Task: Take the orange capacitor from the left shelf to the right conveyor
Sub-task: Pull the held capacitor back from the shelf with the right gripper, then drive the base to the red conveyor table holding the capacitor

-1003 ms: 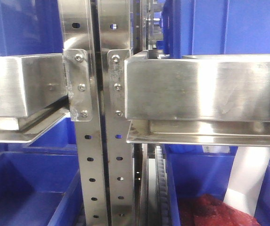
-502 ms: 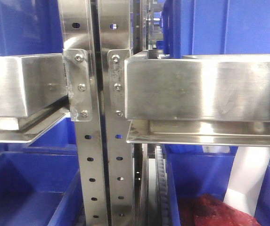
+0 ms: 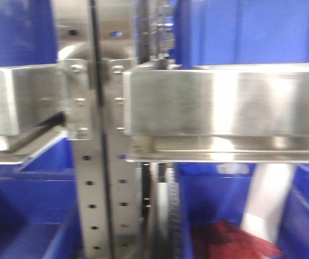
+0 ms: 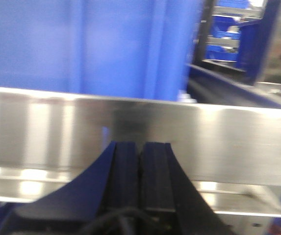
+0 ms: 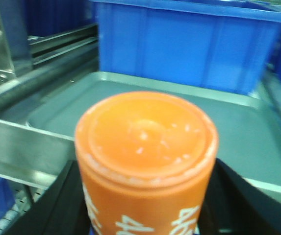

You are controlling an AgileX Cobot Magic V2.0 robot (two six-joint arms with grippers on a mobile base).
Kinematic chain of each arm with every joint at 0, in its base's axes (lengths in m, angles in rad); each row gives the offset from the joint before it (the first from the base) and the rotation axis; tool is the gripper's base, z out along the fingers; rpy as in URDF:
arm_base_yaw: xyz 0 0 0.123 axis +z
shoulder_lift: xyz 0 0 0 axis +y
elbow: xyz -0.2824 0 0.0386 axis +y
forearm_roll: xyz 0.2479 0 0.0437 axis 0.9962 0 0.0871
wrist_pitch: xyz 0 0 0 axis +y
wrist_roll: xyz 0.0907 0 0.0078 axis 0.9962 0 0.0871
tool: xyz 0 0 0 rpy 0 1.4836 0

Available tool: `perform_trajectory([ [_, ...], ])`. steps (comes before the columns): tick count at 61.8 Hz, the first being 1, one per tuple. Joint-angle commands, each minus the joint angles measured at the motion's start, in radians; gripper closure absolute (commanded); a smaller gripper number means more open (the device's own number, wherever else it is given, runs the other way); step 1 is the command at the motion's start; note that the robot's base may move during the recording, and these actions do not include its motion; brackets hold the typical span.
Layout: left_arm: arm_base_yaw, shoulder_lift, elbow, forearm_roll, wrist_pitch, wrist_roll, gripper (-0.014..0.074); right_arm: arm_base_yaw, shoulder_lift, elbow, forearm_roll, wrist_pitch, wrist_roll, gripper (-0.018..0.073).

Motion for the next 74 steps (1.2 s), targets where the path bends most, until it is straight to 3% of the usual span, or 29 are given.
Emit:
perform_trajectory([
  [1,0.001,-0.019,-0.005,0.0,-0.089,-0.001,0.0701,0.002,0.012,-0.027,-0.009,-0.086,-0.008,0.0425],
  [74,0.003,-0.019,-0.005,0.0,-0.089,-0.001,0.0701,0.002,0.012,-0.027,-0.009,-0.082,-0.008,0.0425],
])
